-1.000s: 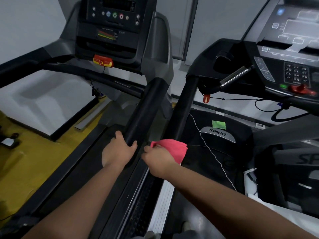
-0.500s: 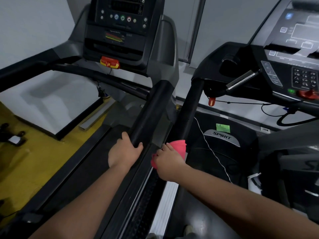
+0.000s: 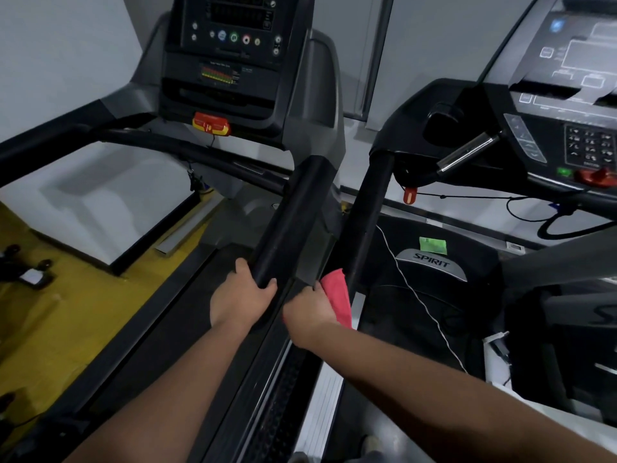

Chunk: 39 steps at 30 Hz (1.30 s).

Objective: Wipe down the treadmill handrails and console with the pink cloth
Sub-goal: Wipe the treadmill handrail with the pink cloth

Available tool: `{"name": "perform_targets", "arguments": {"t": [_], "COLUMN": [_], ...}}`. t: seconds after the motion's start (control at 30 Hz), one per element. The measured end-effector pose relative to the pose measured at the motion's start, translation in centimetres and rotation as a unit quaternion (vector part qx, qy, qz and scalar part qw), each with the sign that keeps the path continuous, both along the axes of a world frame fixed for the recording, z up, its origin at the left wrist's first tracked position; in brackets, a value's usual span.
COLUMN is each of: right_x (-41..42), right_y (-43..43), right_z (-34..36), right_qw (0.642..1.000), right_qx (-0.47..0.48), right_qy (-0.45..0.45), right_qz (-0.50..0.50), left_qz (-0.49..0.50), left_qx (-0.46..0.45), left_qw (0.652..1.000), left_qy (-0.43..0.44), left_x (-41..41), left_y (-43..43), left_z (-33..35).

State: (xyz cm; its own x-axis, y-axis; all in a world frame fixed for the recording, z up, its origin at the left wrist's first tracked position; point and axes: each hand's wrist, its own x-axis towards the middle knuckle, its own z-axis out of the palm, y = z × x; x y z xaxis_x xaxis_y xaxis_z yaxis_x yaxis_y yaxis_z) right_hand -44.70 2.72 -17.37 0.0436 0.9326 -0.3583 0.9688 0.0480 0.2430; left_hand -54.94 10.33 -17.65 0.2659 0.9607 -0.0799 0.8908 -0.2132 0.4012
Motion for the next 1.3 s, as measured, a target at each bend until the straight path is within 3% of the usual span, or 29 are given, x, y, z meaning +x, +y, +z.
{"name": "perform_targets", "arguments": {"t": [0.1, 0.2, 0.3, 0.43, 0.53, 0.6, 0.7, 0.77, 0.87, 1.0, 1.13, 1.17, 1.3], "right_x": [1.6, 4.4, 5.9, 3.9, 1.6, 0.6, 0.4, 1.2, 2.9, 4.3, 3.3, 2.9, 1.4], "right_y": [-2.0, -3.8, -5.3, -4.3, -2.8, -2.5, -2.8, -3.7, -5.3, -6.1, -5.5, -5.3, -3.8], "right_z": [0.5, -1.5, -2.3, -1.5, 0.0, 0.5, 0.2, -0.6, -2.8, -4.3, -3.7, -3.2, -2.0], "right_qw": [0.976, 0.932, 0.908, 0.924, 0.982, 0.994, 0.99, 0.967, 0.903, 0.824, 0.764, 0.772, 0.896], "right_qx": [0.184, 0.277, 0.314, 0.319, 0.176, 0.108, 0.128, 0.229, 0.366, 0.43, 0.459, 0.456, 0.334], "right_qy": [0.116, 0.23, 0.271, 0.209, 0.063, -0.006, 0.027, 0.097, 0.217, 0.36, 0.418, 0.396, 0.218], "right_qz": [0.024, 0.048, 0.056, -0.013, -0.033, -0.034, -0.047, -0.05, -0.059, -0.083, -0.178, -0.199, -0.198], "left_qz": [0.007, 0.015, 0.015, 0.016, 0.014, 0.011, 0.003, -0.002, -0.006, -0.006, -0.003, -0.002, 0.0], "left_qx": [0.005, 0.01, 0.012, 0.015, 0.014, 0.009, 0.007, 0.008, 0.009, 0.008, 0.007, 0.007, 0.015], "left_qw": [1.0, 1.0, 1.0, 1.0, 1.0, 1.0, 1.0, 1.0, 1.0, 1.0, 1.0, 1.0, 1.0], "left_qy": [0.008, 0.007, 0.003, 0.005, 0.0, -0.008, -0.021, -0.025, -0.021, -0.018, -0.013, -0.011, -0.004], "left_x": [0.1, 0.3, 0.3, 0.3, 0.3, 0.1, -0.2, -0.3, -0.3, -0.3, -0.2, -0.1, 0.0], "left_y": [-0.2, -0.3, -0.4, -0.4, -0.2, -0.1, 0.1, 0.1, 0.0, -0.1, -0.1, -0.2, -0.2], "left_z": [0.1, 0.1, 0.1, 0.1, -0.2, -0.4, -0.7, -0.7, -0.5, -0.3, -0.2, -0.2, -0.3]}}
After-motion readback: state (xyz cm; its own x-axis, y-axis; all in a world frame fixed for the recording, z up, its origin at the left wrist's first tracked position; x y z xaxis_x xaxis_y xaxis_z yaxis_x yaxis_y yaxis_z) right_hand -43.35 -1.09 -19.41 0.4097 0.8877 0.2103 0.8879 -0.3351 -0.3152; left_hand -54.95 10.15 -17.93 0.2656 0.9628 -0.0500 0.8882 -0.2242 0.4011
